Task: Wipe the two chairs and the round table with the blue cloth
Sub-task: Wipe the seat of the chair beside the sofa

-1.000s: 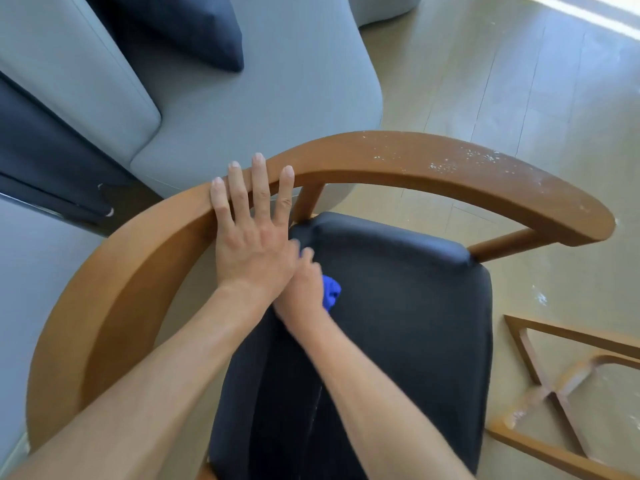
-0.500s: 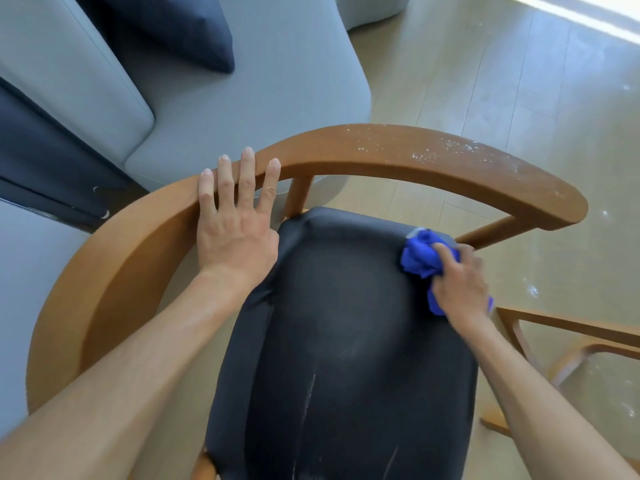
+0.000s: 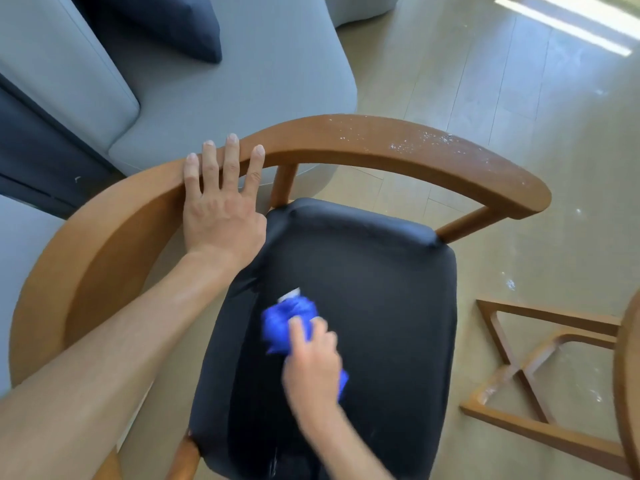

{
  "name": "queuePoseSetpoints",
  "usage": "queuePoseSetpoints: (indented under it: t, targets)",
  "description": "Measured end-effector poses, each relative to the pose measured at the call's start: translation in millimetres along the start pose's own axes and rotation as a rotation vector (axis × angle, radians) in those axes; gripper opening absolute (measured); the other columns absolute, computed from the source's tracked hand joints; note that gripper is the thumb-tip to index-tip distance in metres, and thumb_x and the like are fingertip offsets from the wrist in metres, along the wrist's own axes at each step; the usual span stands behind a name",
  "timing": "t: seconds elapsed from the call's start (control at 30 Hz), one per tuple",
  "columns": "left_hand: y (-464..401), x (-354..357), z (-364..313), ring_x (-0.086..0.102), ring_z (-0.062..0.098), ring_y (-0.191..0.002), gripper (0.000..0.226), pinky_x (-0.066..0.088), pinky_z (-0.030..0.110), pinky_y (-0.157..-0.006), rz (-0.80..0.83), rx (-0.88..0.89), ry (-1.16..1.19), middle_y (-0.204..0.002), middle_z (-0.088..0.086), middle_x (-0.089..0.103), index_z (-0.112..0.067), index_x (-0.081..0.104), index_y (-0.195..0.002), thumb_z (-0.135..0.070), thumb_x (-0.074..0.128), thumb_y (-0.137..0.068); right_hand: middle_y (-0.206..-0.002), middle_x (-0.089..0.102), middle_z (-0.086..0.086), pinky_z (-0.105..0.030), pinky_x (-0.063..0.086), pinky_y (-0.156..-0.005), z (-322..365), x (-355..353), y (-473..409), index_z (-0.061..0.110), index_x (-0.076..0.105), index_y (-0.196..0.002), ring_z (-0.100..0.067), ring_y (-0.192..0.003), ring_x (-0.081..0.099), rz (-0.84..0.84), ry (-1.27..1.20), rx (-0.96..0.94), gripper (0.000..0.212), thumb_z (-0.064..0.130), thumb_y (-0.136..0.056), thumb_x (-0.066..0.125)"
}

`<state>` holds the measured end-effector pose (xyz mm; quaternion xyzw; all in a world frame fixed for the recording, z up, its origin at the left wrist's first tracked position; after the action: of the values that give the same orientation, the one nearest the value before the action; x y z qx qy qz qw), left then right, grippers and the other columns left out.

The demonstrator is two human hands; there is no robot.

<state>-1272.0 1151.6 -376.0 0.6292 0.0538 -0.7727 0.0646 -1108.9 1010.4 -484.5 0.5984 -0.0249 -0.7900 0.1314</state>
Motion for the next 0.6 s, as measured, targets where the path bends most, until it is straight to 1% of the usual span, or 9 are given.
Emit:
queuePoseSetpoints:
  t: [0.07, 0.13, 0.2, 0.23, 0.37, 0.43, 0.47, 0.53, 0.6]
  targets:
    - [0.6, -1.7, 1.8, 0.009, 0.040, -0.144, 0.076, 0.003, 0.051, -0.117, 0.016, 0.011, -0.031, -0.161, 0.015, 0.003, -0.019, -0.001, -0.154, -0.033, 0.038, -0.091, -0.081, 0.059, -0.005, -0.025, 0.037, -0.040, 38.8, 29.1, 46.8, 0.024, 0.065, -0.086, -0.022, -0.053, 0.049, 0.153, -0.013, -0.214, 0.035, 0.016, -0.053, 0.070]
    - [1.0, -2.5, 4.5, 0.010, 0.039, -0.144, 0.077, 0.005, 0.050, -0.117, 0.026, 0.027, -0.051, -0.161, 0.015, 0.005, -0.019, 0.000, -0.154, -0.032, 0.040, -0.090, -0.077, 0.058, -0.005, -0.023, 0.035, -0.042, 50.6, 43.0, 81.4, 0.028, 0.059, -0.080, -0.020, -0.050, 0.048, 0.204, 0.014, -0.409, 0.021, 0.022, -0.061, 0.066]
    - [0.5, -2.9, 5.1, 0.011, 0.038, -0.143, 0.077, 0.007, 0.050, -0.117, 0.027, 0.036, -0.055, -0.160, 0.014, 0.006, -0.020, 0.001, -0.155, -0.031, 0.040, -0.089, -0.068, 0.056, 0.000, -0.023, 0.034, -0.043, 47.8, 43.5, 100.9, 0.030, 0.055, -0.071, -0.018, -0.048, 0.044, 0.158, 0.066, -0.599, 0.010, 0.022, -0.071, 0.059]
    - [0.3, -3.2, 5.3, 0.012, 0.038, -0.143, 0.077, 0.007, 0.050, -0.117, 0.027, 0.031, -0.054, -0.160, 0.014, 0.006, -0.020, 0.001, -0.155, -0.031, 0.041, -0.089, -0.066, 0.053, 0.002, -0.024, 0.034, -0.044, 45.1, 42.0, 106.0, 0.030, 0.054, -0.070, -0.017, -0.048, 0.042, 0.140, 0.091, -0.689, 0.012, 0.020, -0.074, 0.056]
    - [0.5, -2.9, 5.6, 0.013, 0.039, -0.143, 0.078, 0.008, 0.050, -0.117, 0.022, 0.023, -0.035, -0.160, 0.015, 0.008, -0.019, 0.003, -0.155, -0.030, 0.043, -0.088, -0.081, 0.057, 0.001, -0.029, 0.039, -0.050, 14.2, 16.9, 69.3, 0.030, 0.054, -0.087, -0.020, -0.060, 0.047, 0.095, 0.154, -0.876, 0.011, 0.020, -0.081, 0.056]
    - [1.0, -1.3, 6.2, 0.011, 0.038, -0.144, 0.078, 0.008, 0.050, -0.117, 0.016, 0.033, -0.045, -0.160, 0.015, 0.006, -0.018, 0.001, -0.154, -0.031, 0.041, -0.089, -0.086, 0.058, -0.002, -0.032, 0.041, -0.051, -5.2, -4.9, 16.8, 0.026, 0.056, -0.092, -0.023, -0.065, 0.050, 0.010, 0.193, -0.823, 0.017, 0.019, -0.078, 0.059]
    - [0.8, -1.2, 6.1, 0.011, 0.037, -0.145, 0.077, 0.008, 0.050, -0.117, 0.005, 0.036, -0.047, -0.160, 0.015, 0.006, -0.018, 0.000, -0.154, -0.031, 0.040, -0.089, -0.086, 0.058, -0.004, -0.033, 0.042, -0.050, -16.5, -16.8, -16.4, 0.025, 0.058, -0.092, -0.025, -0.065, 0.050, -0.046, 0.210, -0.724, 0.020, 0.017, -0.074, 0.063]
    - [0.4, -0.7, 5.7, 0.009, 0.037, -0.145, 0.077, 0.007, 0.049, -0.117, -0.014, 0.032, -0.046, -0.161, 0.014, 0.004, -0.019, -0.002, -0.154, -0.032, 0.039, -0.090, -0.089, 0.058, -0.009, -0.035, 0.043, -0.050, -38.4, -39.3, -86.3, 0.021, 0.062, -0.095, -0.029, -0.068, 0.052, -0.150, 0.252, -0.399, 0.028, 0.008, -0.070, 0.065]
    - [0.4, 0.1, 5.3, 0.008, 0.036, -0.146, 0.077, 0.006, 0.049, -0.118, -0.020, 0.028, -0.044, -0.161, 0.013, 0.003, -0.019, -0.004, -0.154, -0.033, 0.038, -0.090, -0.105, 0.053, -0.014, -0.037, 0.043, -0.058, -52.0, -49.8, -143.2, 0.018, 0.056, -0.115, -0.033, -0.082, 0.051, -0.177, 0.217, -0.106, 0.039, 0.001, -0.079, 0.055]
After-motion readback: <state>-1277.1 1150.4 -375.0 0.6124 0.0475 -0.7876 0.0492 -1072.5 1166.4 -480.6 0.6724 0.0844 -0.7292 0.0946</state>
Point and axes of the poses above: each hand's wrist, its own y-axis away from the middle knuckle, its own x-axis out of the palm, z = x × y, the point moved 8 cm from there along -y, towards the middle knuckle
